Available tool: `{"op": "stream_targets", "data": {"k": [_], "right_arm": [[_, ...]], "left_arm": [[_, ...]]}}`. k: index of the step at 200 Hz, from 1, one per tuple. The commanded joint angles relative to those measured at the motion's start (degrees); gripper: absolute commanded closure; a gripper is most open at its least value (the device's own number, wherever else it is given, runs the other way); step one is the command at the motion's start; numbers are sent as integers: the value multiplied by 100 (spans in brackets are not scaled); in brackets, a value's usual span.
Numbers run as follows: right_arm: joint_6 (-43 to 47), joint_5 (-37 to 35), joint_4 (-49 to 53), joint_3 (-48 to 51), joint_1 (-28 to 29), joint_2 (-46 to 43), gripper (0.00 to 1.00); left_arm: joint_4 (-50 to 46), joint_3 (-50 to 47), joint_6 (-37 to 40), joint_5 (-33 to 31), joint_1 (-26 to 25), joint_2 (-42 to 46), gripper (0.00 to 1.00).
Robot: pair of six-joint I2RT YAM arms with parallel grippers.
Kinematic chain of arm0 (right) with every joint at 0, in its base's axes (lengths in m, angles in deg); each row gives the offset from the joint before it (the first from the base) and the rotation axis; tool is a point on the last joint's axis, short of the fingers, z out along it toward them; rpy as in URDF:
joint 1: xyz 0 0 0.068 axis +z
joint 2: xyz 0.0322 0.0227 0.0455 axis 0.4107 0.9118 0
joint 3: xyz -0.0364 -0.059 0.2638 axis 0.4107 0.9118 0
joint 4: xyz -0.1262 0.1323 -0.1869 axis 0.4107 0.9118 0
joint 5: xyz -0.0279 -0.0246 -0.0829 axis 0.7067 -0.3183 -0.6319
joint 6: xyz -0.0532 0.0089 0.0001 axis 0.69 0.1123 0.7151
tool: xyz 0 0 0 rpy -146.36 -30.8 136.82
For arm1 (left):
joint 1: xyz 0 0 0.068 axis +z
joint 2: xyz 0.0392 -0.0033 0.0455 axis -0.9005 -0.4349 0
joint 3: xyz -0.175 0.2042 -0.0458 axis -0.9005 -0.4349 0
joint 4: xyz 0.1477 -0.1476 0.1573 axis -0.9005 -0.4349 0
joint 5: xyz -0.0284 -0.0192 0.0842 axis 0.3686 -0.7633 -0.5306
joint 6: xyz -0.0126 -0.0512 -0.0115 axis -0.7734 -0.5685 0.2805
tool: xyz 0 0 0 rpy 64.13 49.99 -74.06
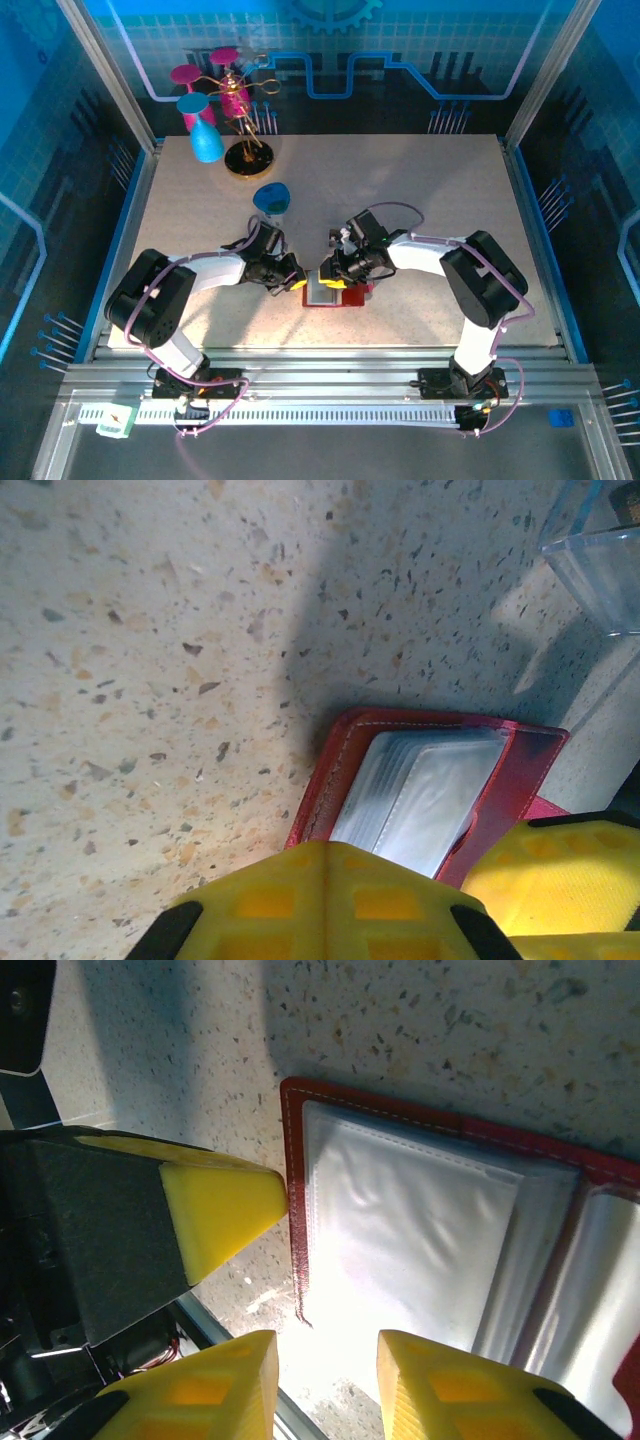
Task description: Take the credit cards out of the card holder
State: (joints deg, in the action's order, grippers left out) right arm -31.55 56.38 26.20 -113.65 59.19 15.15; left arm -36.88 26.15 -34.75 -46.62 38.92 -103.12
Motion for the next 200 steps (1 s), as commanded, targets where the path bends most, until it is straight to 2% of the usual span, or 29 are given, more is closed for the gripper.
{"op": "stream_targets", "data": {"k": [1,45,124,200], "right_arm": [[-16,109,103,-123,110,120,68],[14,93,99,-132,114,208,68],[386,-323,747,-244,145,149,67],[388,-434,732,-142,127,27,67]], "left_arm": [[-87,-108,-73,38,-36,-126,95],[-108,-99,-72,35,-36,-231,95],[-226,-116,-36,-42,-34,-223,95],[-331,-37,49,-41,-30,-281,95]]}}
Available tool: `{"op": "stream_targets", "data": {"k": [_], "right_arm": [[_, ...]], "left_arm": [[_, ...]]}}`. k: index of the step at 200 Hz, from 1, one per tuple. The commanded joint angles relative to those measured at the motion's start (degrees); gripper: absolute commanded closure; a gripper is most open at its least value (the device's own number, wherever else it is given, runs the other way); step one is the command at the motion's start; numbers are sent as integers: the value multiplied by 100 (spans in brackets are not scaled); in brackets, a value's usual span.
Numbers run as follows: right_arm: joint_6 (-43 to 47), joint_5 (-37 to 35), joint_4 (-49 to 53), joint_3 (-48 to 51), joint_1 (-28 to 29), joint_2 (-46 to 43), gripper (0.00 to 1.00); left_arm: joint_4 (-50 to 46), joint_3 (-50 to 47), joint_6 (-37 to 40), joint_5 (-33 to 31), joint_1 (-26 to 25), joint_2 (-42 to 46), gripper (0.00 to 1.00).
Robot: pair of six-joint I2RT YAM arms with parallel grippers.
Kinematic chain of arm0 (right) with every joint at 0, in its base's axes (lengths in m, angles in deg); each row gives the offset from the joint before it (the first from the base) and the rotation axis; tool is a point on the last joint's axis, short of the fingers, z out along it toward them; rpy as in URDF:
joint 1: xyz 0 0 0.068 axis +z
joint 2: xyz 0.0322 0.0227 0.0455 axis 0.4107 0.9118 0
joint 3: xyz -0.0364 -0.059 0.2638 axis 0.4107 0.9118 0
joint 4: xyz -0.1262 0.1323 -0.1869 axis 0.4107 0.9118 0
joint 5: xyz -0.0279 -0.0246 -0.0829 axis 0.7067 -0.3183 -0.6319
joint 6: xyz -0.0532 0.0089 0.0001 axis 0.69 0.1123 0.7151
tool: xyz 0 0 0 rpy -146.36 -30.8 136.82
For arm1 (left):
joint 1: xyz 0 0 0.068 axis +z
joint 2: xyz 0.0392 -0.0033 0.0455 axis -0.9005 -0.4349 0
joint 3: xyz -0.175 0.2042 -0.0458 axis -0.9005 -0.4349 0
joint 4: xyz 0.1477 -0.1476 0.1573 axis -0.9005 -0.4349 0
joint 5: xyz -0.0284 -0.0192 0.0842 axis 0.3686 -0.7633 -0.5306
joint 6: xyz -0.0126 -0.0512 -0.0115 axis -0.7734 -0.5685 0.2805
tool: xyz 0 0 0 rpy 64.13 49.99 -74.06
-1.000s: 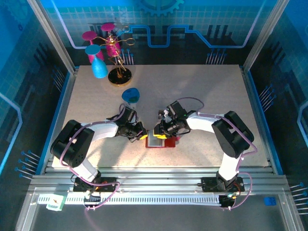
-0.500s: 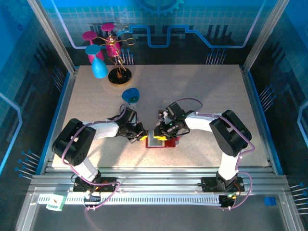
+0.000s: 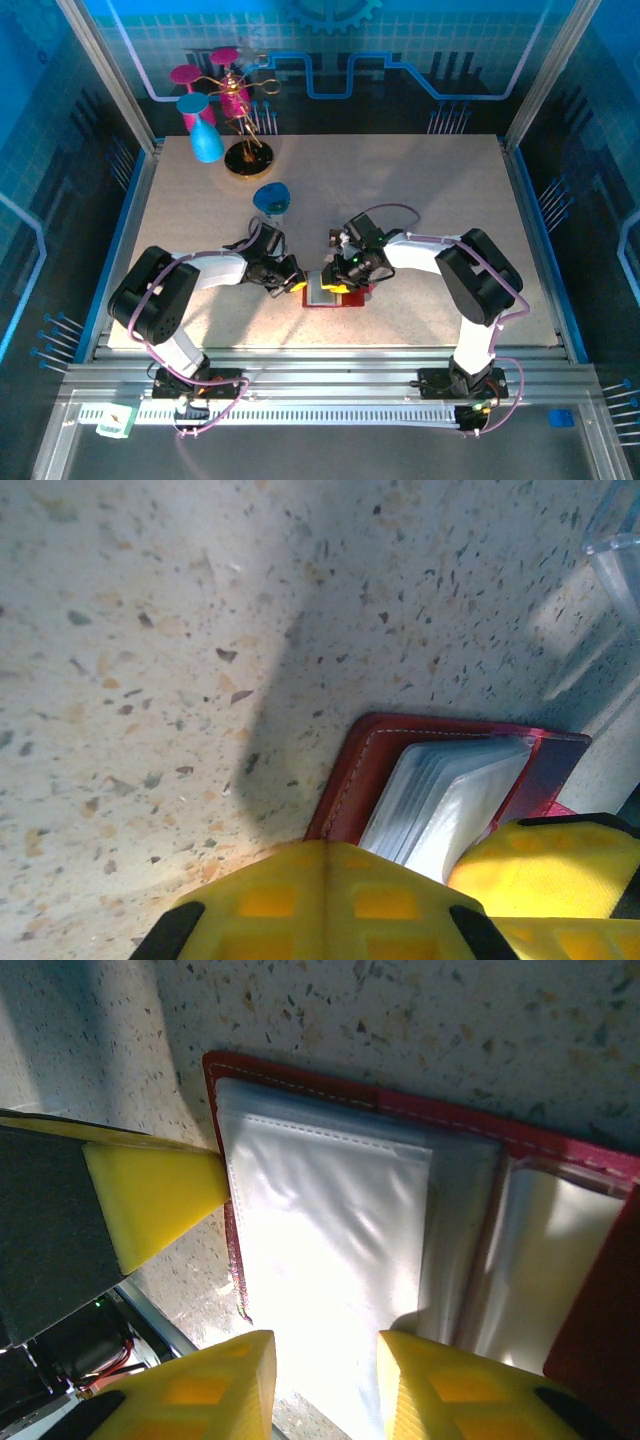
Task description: Take the credit cards out of the card holder
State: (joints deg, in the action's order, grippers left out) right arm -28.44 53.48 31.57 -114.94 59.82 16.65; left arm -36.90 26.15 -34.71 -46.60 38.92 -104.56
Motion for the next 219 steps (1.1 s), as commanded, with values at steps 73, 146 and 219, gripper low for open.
{"op": "stream_targets", "data": {"k": [73,146,219], "right_arm": [[-284,197,-739,556,-92,-216,67],[-578,457,-1616,1120,-242,-310,68],[-837,743,-2347,1480,-383,-250,68]], "left_arm": [[-395,98,90,-42,-34,-53,92],[-266,179,-16,-119,-45,566,81],[-153,256,-216,29,-288,545,68]]}}
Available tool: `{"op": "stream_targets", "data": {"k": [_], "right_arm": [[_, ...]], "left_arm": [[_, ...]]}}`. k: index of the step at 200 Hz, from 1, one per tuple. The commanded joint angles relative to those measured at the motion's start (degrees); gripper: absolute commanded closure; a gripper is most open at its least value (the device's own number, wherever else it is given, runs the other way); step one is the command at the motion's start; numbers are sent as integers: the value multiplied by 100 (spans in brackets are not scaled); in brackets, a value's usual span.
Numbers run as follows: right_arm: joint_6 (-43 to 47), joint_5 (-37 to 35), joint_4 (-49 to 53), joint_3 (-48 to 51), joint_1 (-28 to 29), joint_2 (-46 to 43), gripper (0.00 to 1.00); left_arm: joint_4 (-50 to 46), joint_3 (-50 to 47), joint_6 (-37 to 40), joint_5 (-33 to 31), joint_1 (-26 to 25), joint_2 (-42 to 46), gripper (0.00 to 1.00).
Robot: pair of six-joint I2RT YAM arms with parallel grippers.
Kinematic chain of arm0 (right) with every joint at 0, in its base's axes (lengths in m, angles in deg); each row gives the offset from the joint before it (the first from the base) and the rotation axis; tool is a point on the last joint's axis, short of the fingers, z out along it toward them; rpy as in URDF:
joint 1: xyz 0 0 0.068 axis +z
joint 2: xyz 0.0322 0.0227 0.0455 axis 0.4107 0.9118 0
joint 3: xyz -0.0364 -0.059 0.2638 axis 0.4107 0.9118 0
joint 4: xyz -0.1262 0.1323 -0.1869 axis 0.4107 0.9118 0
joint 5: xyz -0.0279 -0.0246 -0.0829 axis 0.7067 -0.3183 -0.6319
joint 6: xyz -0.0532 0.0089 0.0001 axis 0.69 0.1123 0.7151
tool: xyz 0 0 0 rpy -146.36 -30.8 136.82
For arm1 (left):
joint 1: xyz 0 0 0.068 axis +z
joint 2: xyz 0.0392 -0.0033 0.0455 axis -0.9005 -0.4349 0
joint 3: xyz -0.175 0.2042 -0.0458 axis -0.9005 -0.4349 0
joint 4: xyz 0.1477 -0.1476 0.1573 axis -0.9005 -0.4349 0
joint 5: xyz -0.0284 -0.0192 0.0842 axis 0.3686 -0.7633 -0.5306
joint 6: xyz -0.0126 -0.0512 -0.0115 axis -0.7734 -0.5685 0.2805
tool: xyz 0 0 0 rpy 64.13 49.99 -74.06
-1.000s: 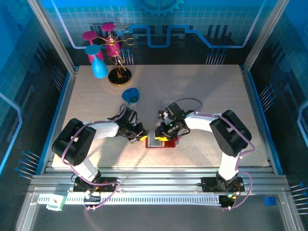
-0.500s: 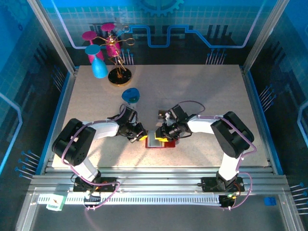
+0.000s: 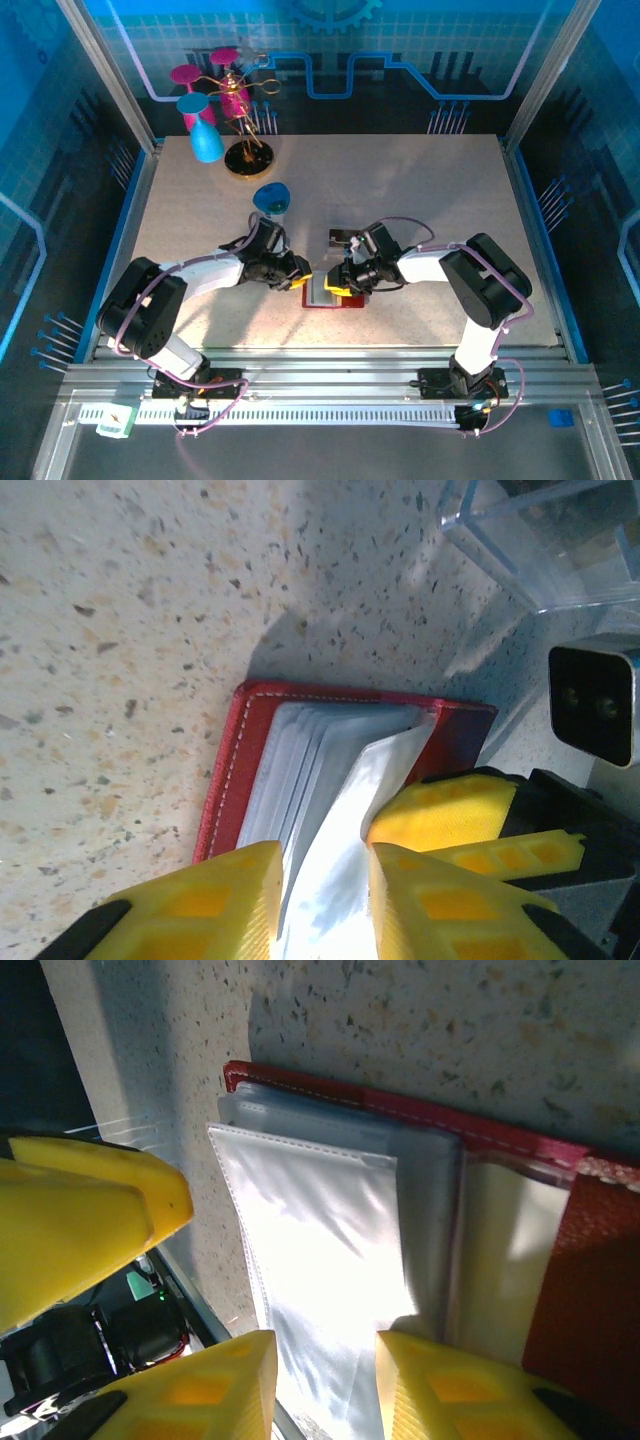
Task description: Take the credit cards out of the card holder
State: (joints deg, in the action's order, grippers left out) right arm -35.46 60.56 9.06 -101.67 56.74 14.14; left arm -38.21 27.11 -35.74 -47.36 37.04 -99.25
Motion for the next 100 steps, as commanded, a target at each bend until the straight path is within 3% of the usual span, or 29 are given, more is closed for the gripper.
{"op": "stream_targets", "data": {"k": [1,100], "right_arm": [[-132,31,-107,151,-76,2,68],[-187,105,-256,259,-94,-6,68]], "left_arm": [[-20,159,-113,104,-102,9,68],[193,227,-264,315,-318,-388,59]]}}
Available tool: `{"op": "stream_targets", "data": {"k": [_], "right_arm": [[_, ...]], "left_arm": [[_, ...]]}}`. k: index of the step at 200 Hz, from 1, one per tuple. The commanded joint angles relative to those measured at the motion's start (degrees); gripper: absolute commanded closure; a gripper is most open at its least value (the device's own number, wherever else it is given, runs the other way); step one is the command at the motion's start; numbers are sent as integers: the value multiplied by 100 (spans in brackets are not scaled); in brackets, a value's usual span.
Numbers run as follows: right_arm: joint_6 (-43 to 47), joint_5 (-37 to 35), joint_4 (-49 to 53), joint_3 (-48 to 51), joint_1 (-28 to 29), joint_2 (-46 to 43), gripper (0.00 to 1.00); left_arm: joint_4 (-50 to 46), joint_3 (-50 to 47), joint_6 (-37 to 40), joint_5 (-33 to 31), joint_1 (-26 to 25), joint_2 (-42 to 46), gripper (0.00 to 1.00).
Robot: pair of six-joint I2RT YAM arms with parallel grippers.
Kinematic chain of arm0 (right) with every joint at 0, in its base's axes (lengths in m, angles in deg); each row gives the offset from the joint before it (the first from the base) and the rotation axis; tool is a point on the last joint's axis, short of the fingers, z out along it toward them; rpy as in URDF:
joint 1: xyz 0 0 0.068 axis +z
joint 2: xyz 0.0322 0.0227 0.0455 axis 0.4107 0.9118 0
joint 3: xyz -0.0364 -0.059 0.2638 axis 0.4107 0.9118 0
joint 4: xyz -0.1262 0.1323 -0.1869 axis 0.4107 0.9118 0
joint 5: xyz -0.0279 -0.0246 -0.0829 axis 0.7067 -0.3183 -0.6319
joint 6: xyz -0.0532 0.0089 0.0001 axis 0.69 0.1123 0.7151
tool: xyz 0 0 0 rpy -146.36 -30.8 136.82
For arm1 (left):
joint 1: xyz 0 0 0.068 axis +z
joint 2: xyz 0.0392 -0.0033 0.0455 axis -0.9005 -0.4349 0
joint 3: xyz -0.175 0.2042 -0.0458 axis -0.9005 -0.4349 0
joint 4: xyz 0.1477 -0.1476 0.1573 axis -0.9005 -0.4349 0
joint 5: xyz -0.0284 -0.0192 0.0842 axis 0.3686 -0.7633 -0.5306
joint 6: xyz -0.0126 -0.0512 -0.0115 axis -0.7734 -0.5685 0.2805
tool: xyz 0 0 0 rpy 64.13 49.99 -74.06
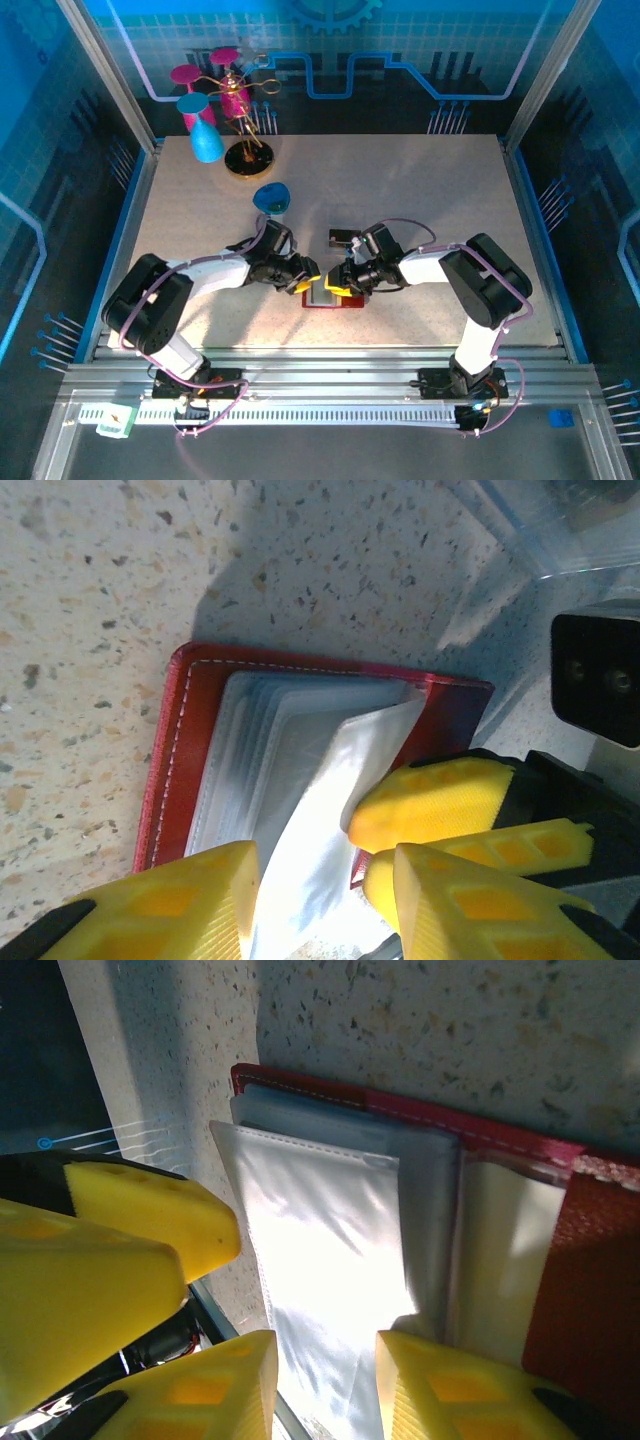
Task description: Take the credit cards out of the card holder
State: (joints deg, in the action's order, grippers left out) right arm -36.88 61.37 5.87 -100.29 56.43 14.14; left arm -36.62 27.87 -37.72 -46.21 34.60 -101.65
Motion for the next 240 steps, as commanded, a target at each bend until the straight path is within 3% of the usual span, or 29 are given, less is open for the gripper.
{"op": "stream_targets", "data": {"k": [1,99,160,240], "right_arm": [[-42,25,67,123,-68,-6,68],[-10,55,139,75,-72,-41,68],[32,-82,374,6,-106,-515,64],[547,-810,1857,-259,-468,-1685,62]], "left_arm": [[28,155,-65,199,-76,-158,59],[176,342,-170,325,-224,-440,63],[157,414,-170,321,-245,-454,64],[-172,814,25,359,-314,-418,62]]}}
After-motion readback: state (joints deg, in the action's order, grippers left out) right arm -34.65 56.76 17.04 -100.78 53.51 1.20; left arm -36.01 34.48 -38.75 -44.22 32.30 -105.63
